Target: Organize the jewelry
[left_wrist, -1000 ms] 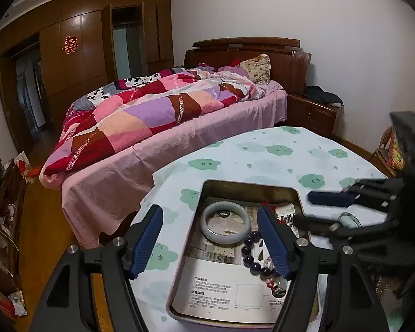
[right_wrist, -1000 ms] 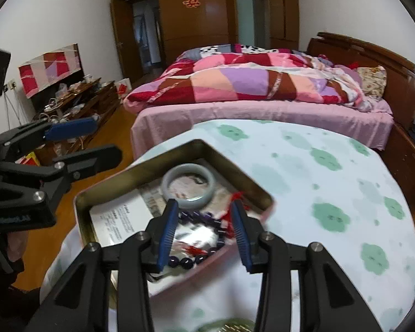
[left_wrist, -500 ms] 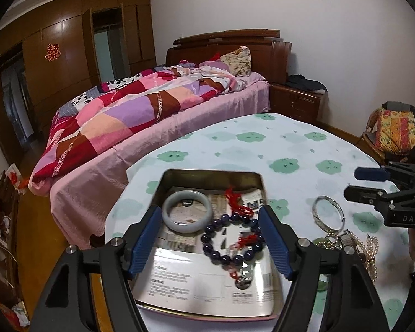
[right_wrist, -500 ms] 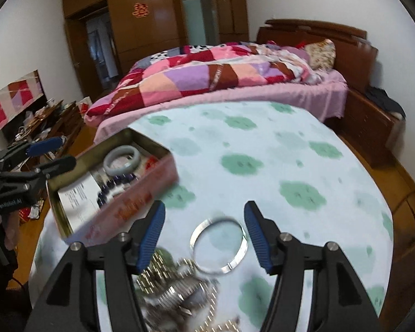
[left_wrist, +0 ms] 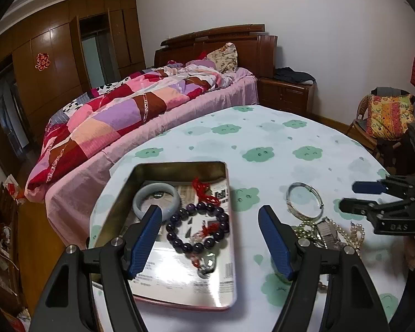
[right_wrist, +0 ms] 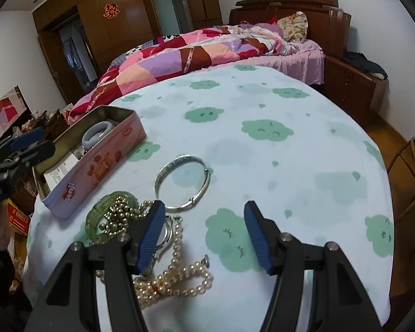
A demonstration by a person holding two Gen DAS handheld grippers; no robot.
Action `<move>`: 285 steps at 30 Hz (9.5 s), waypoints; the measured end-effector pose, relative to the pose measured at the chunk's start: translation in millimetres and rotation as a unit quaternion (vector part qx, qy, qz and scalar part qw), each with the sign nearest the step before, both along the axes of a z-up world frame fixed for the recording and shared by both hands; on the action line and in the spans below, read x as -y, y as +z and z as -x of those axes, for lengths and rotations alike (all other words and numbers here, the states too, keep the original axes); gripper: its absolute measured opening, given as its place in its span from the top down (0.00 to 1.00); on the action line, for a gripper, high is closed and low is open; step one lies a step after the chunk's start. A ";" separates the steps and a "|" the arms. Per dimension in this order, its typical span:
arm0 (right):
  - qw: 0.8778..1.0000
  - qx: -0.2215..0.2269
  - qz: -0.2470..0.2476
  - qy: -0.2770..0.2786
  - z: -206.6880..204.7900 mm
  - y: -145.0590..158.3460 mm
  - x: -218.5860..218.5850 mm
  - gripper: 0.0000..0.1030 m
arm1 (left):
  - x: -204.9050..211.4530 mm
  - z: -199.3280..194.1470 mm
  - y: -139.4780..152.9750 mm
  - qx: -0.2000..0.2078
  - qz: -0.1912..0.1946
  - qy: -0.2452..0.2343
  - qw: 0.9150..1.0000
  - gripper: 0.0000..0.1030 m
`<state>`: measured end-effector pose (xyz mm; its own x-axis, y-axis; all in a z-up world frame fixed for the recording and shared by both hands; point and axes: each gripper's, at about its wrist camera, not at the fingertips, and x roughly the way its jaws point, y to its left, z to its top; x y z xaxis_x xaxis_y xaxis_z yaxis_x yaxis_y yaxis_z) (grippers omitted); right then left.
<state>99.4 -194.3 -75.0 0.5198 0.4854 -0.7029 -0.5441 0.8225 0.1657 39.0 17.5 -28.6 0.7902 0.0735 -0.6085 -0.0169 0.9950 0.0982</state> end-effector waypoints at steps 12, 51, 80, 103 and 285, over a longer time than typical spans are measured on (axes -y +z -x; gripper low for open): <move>0.998 0.004 0.014 0.056 21.1 -1.2 -32.7 0.40 | -3.8 5.6 -6.7 0.001 0.012 0.026 1.000 0.30; 0.996 0.084 -0.030 -0.013 20.1 50.1 22.6 0.88 | 71.8 -2.2 -27.0 -0.031 -0.001 -0.092 0.995 0.32; 0.995 0.086 -0.050 0.009 34.5 48.5 18.7 0.88 | 69.4 5.2 -7.5 -0.033 0.021 -0.118 0.992 0.94; 0.989 0.135 -0.058 0.034 37.8 88.1 -1.7 0.88 | 31.9 3.8 29.9 0.022 0.009 -0.082 0.996 0.94; 0.997 0.007 0.068 -0.033 43.1 -22.4 19.3 0.48 | 107.6 -29.5 -65.4 -0.140 0.066 -0.181 0.971 0.65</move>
